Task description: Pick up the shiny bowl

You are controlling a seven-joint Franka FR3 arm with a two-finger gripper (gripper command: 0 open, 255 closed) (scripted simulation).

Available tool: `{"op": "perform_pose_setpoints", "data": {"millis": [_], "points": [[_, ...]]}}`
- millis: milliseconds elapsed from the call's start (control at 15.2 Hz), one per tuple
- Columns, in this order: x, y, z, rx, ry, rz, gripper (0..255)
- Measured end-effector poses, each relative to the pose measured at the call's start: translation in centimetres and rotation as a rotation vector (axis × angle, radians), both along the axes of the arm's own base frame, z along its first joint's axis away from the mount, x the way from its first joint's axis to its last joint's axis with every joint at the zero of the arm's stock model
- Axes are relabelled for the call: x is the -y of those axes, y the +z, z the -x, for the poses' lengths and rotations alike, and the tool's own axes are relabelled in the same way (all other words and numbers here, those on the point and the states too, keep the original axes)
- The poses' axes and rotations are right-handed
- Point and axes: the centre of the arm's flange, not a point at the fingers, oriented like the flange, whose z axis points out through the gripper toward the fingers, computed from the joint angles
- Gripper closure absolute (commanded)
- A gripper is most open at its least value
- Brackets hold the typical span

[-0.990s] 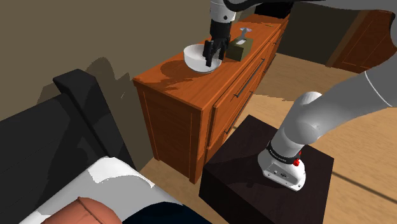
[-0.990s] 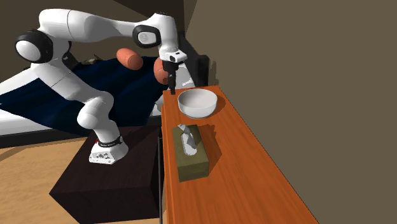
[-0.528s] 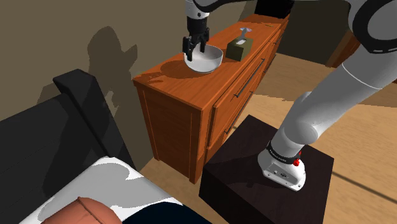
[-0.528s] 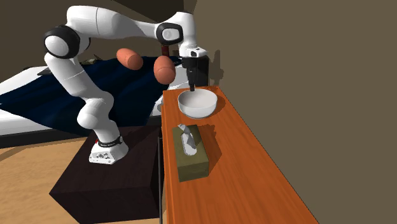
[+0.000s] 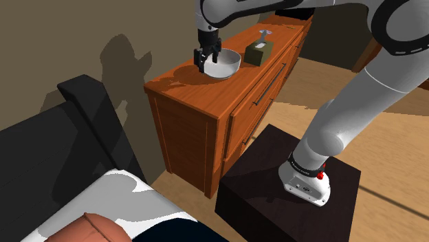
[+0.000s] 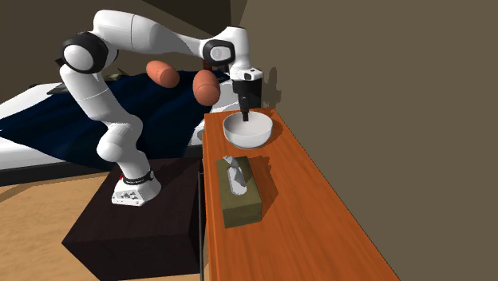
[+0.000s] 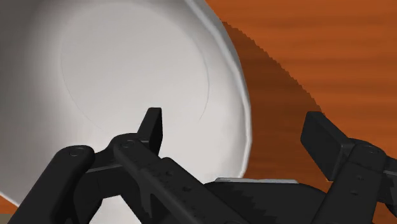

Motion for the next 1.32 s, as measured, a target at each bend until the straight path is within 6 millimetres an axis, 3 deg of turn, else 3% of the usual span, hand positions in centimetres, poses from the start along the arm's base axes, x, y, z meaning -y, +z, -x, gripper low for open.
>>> {"op": "perform_pose_setpoints", "data": {"millis": [66, 132, 792, 1320], "points": [[-0.1, -0.3, 0.0, 0.0, 0.0, 0.0, 0], [-0.1, -0.4, 0.0, 0.0, 0.0, 0.0, 255], [-0.2, -0.5, 0.0, 0.002, 0.001, 0.0, 255], [-0.2, 3.1, 0.1, 0.0, 0.0, 0.0, 255]]}}
